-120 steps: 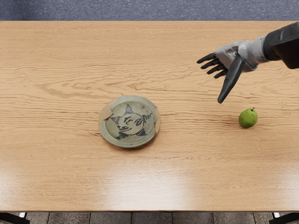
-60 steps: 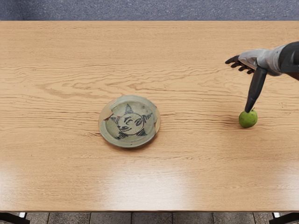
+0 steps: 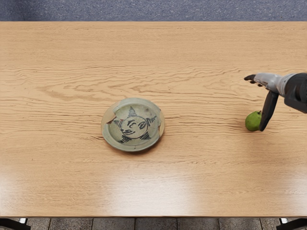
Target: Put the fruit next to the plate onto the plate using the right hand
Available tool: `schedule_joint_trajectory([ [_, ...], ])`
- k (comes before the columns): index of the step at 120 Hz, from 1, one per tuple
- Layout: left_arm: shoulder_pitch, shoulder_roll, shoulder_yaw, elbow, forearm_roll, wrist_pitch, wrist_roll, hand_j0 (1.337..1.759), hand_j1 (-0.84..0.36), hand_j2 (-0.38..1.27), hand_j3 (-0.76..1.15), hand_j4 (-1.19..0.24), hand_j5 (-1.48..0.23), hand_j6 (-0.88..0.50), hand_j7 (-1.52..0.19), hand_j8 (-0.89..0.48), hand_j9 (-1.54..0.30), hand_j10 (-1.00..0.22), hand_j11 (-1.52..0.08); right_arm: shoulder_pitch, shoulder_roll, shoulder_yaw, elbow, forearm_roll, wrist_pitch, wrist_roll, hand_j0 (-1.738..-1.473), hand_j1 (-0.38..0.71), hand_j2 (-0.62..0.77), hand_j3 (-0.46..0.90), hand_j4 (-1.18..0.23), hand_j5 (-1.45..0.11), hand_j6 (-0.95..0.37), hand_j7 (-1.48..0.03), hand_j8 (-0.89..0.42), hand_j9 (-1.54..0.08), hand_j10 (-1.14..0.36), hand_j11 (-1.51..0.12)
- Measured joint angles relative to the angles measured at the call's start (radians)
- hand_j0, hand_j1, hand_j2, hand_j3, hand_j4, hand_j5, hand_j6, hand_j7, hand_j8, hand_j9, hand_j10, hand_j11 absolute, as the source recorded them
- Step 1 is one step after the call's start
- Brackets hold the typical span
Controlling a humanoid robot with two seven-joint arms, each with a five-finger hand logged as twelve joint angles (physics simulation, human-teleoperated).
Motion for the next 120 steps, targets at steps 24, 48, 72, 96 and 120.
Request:
schedule_joint_trajectory([
  [24, 0.0, 0.0, 0.0, 0.003, 0.0, 0.0, 0.0, 1.658, 0.35, 0.0, 0.0, 0.0, 0.0, 0.0, 0.0, 0.0, 0.0, 0.0, 0.0, -0.101, 0.037, -0.001, 0.0, -0.082, -0.145, 0.0, -1.658, -0.3, -0.01, 0.0, -0.04, -0.05, -0.05, -0.05, -0.05, -0.05, -0.04, -0.05],
  [48, 0.002, 0.0, 0.0, 0.003, 0.0, 0.0, 0.0, 1.658, 0.35, 0.0, 0.0, 0.0, 0.0, 0.0, 0.0, 0.0, 0.0, 0.0, 0.0, -0.151, 0.082, -0.026, 0.001, -0.121, -0.276, 0.0, -1.658, -0.27, -0.01, 0.0, -0.07, -0.09, -0.07, -0.09, -0.07, -0.09, -0.07, -0.09],
  [72, 0.002, 0.0, -0.001, 0.003, 0.0, 0.0, 0.0, 1.658, 0.35, 0.0, 0.0, 0.0, 0.0, 0.0, 0.0, 0.0, 0.0, 0.0, 0.0, -0.175, 0.112, -0.067, 0.0, -0.131, -0.337, 0.0, -1.658, -0.22, -0.02, 0.0, -0.11, -0.14, -0.11, -0.14, -0.11, -0.14, -0.11, -0.14],
  [96, 0.003, 0.0, 0.0, 0.004, 0.0, 0.0, 0.0, 1.658, 0.35, 0.0, 0.0, 0.0, 0.0, 0.0, 0.0, 0.0, 0.0, 0.0, 0.0, -0.179, 0.109, -0.09, -0.001, -0.133, -0.346, 0.0, -1.658, -0.21, -0.02, 0.0, -0.12, -0.15, -0.12, -0.15, -0.12, -0.15, -0.12, -0.15],
  [120, 0.003, 0.0, 0.002, 0.004, 0.0, 0.0, 0.0, 1.658, 0.35, 0.0, 0.0, 0.0, 0.0, 0.0, 0.0, 0.0, 0.0, 0.0, 0.0, -0.18, 0.09, -0.108, -0.005, -0.136, -0.347, 0.0, -1.658, -0.21, -0.02, 0.0, -0.12, -0.15, -0.12, -0.15, -0.12, -0.15, -0.12, -0.15],
])
